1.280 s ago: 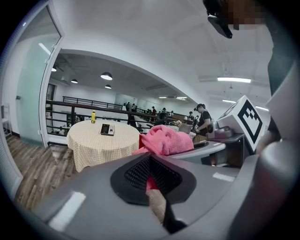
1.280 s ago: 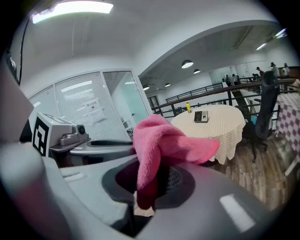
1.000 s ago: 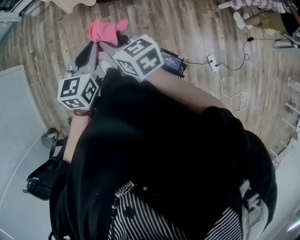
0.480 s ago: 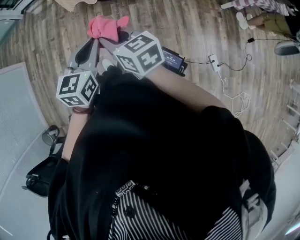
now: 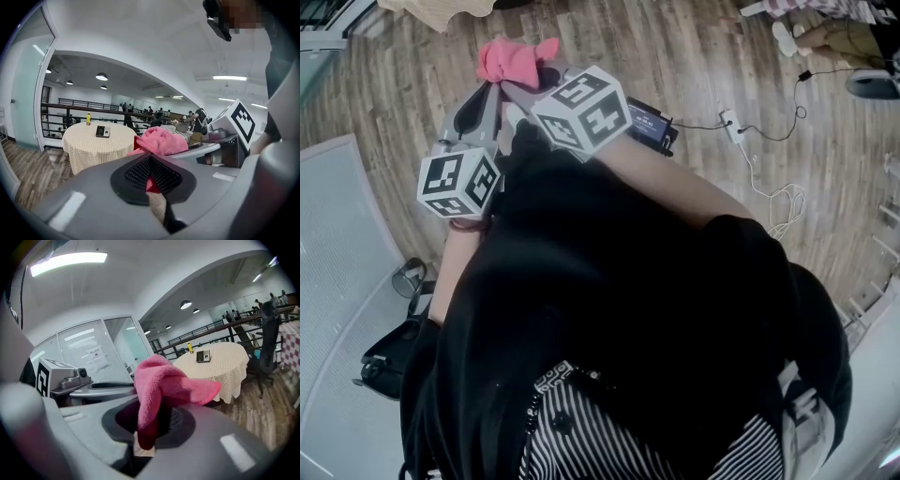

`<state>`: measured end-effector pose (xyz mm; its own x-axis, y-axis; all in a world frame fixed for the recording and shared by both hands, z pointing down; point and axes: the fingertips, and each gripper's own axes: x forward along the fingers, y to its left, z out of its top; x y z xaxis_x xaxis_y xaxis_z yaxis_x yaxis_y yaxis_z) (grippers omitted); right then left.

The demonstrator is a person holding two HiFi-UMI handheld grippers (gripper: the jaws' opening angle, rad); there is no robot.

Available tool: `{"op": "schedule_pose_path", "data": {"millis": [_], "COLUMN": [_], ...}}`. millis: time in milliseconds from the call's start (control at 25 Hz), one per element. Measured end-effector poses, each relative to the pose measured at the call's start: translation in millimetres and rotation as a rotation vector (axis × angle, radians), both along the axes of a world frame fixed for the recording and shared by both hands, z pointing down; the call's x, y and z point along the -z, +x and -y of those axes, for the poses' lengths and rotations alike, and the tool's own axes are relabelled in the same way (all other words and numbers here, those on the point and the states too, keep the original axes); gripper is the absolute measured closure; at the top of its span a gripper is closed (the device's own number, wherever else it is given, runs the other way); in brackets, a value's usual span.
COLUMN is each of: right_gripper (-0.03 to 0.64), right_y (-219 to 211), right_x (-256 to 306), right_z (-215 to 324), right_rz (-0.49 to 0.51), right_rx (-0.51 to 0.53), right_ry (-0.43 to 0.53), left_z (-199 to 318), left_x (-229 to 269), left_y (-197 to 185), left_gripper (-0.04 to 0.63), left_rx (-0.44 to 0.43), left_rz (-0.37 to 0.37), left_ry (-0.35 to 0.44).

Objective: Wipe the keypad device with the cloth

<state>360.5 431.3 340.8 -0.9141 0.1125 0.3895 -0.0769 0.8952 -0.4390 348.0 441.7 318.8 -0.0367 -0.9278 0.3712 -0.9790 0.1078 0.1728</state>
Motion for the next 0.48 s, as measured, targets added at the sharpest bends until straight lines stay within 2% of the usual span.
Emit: {"op": "schedule_pose_path", "data": {"millis": [200, 480], "right_gripper": [0.555, 0.555], "right_y": [-2, -11], "right_x": [-2, -4], "right_z": [-2, 34], "right_rz": [-0.013, -0.038], "right_rx": [-0.041, -0.124], "right_ry": [-0.001, -0.009], "left_z": [0, 36], "left_x": [-2, -3], "left_y": [-4, -13], "left_gripper": [0.592, 0.592], "left_rx": [-0.041, -0.128], "left_rz": [-0.019, -0.048], "left_ry": [0.018, 0.027]}}
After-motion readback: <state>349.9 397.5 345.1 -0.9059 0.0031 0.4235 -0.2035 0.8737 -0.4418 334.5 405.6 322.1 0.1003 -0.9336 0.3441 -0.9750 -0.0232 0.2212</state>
